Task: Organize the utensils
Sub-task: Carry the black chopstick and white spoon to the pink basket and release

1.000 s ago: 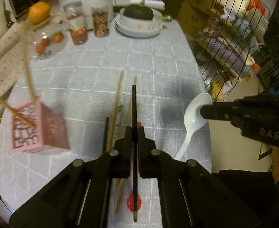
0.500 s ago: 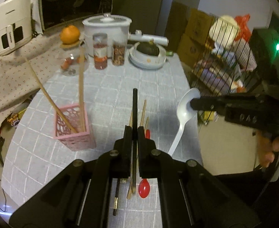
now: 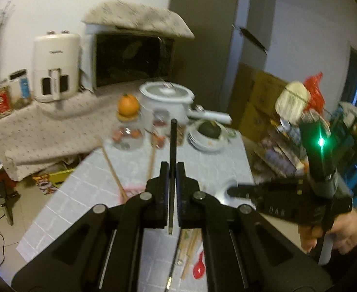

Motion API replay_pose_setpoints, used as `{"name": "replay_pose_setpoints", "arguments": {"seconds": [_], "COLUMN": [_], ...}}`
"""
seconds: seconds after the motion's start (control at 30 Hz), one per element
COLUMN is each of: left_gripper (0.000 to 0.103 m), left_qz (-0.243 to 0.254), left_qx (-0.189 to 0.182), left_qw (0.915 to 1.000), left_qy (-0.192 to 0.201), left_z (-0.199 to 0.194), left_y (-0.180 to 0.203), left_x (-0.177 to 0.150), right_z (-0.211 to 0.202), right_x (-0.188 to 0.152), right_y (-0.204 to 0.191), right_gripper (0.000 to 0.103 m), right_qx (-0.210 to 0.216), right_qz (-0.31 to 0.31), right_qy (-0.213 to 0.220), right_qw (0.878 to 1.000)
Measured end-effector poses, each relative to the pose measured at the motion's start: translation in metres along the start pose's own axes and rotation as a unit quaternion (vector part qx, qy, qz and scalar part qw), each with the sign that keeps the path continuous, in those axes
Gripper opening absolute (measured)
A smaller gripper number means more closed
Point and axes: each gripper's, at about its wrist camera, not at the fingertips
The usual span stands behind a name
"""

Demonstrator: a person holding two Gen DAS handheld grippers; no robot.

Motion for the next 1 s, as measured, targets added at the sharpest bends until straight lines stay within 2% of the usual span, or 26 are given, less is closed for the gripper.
{"name": "replay_pose_setpoints", "arguments": {"seconds": [0.27, 0.5, 0.6, 1.0], "left_gripper": [0.006, 0.006, 0.006, 0.006], "left_qz": [-0.041, -0.051, -0.050, -0.092], "left_qx": [0.034, 0.065, 0.082, 0.097], "left_qw": [0.9972, 0.9949, 0.9943, 0.9906], "left_qy": [0.052, 0.058, 0.047, -0.028], "left_z": [-0.003, 0.016, 0.030, 0.082], "left_y": [-0.026, -0.040, -0.046, -0.070], "left_x": [0.009, 0.007, 0.004, -0.009], "right_z": [0.010, 0.017, 0.020, 0.020], "right_x": [0.013, 0.021, 0.022, 0.029], "right_y": [-0.014, -0.018, -0.018, -0.006], "right_gripper": [0.003, 0.003, 0.003, 0.003], "right_qx": [0.009, 0.010, 0.006, -0.006], "right_qz": [0.003, 0.010, 0.012, 0.023], "right_qy": [0.015, 0.026, 0.029, 0.077], "right_qw": [1.000, 1.000, 0.999, 0.997]}}
Point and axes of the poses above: each gripper's, at about its wrist camera, not at the fingertips, and z roughly the way its jaws point, y to its right, x to its top, and after that the axes turned 5 degrees about -z, right-handed
